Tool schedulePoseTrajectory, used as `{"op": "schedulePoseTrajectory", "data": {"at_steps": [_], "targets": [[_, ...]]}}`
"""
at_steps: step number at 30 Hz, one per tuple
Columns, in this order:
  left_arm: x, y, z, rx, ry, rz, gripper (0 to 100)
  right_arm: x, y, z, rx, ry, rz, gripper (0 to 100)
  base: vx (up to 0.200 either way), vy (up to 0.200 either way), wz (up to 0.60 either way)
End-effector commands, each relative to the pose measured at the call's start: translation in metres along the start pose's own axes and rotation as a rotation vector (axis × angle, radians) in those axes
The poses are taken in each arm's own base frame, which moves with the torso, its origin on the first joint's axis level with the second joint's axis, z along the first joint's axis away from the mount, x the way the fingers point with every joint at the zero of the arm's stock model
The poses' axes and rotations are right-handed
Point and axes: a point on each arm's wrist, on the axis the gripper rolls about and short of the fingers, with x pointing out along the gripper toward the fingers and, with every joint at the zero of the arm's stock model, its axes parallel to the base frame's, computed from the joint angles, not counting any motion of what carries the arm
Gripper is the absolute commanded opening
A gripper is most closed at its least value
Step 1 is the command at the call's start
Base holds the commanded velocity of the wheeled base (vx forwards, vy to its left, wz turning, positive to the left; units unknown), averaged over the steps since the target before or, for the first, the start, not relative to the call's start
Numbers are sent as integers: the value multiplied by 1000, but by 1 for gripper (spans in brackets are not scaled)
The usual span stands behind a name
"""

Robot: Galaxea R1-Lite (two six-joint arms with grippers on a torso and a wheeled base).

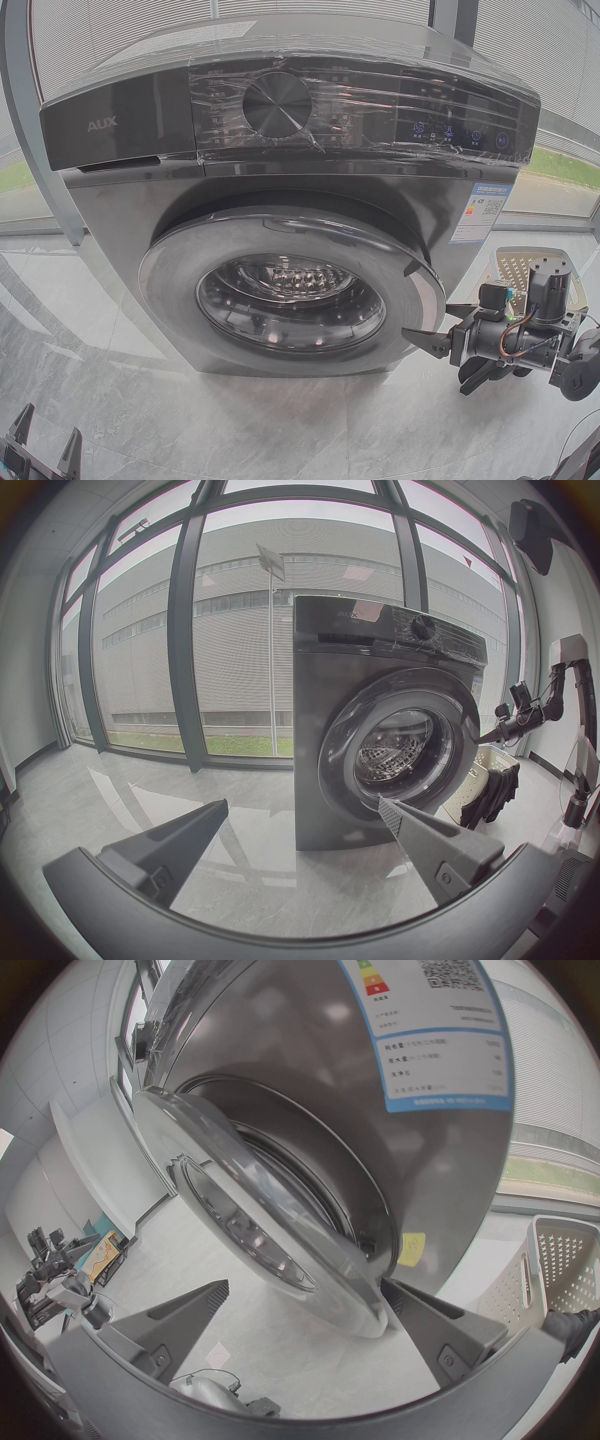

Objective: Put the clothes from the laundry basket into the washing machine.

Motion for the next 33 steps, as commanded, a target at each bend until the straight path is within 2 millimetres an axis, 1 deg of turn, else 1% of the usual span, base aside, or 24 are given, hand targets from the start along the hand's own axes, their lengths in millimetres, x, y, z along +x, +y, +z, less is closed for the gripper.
{"op": "schedulePoseTrajectory", "data": {"at_steps": [1, 3, 4, 6, 11, 12, 13, 16, 19, 23, 26, 29, 31, 33], "targets": [[0, 0, -5, -1, -2, 0, 100, -17, 8, -3, -8, -8, 18, 100, 0, 0, 0], [0, 0, -5, -1, -2, 0, 100, -17, 7, -3, -6, -6, 15, 100, 0, 0, 0], [0, 0, -5, -1, -2, 0, 100, -16, 5, 0, -6, -23, 5, 100, 0, 0, 0], [0, 0, -5, -2, -1, 0, 100, -13, 4, 2, -7, -29, -2, 100, -200, 0, 0], [0, 0, -5, -2, -2, 0, 100, 7, -1, 13, -7, -46, -11, 100, -200, 0, 0], [0, 0, -5, -2, -2, 0, 100, 9, -1, 14, -5, -46, -11, 100, 0, 0, 0], [0, 0, -5, -2, -2, 0, 100, 16, -2, 13, -2, -40, -12, 100, 0, 0, 0], [0, 0, -5, -2, -2, 0, 100, 21, -1, 10, 1, -25, -4, 100, 0, 0, 0], [0, 0, -5, -2, -1, 0, 100, 18, 1, 6, 1, -7, 4, 100, 0, 0, 0], [0, 0, -5, -2, -2, 0, 100, 7, 9, 1, -5, -1, 24, 100, 0, 0, 0], [0, 0, -5, -1, -2, 0, 100, 1, 10, -1, -6, 2, 22, 100, 0, 0, 0], [0, 0, -5, -2, -1, 0, 100, 3, 8, 2, -6, -10, 15, 100, 0, 0, 0], [0, 0, -5, -2, -1, 0, 100, 7, 6, 6, -7, -24, 11, 100, -200, 0, 0], [0, 0, -5, -2, -2, 0, 100, 15, 5, 7, -6, -18, 9, 100, -200, 0, 0]]}}
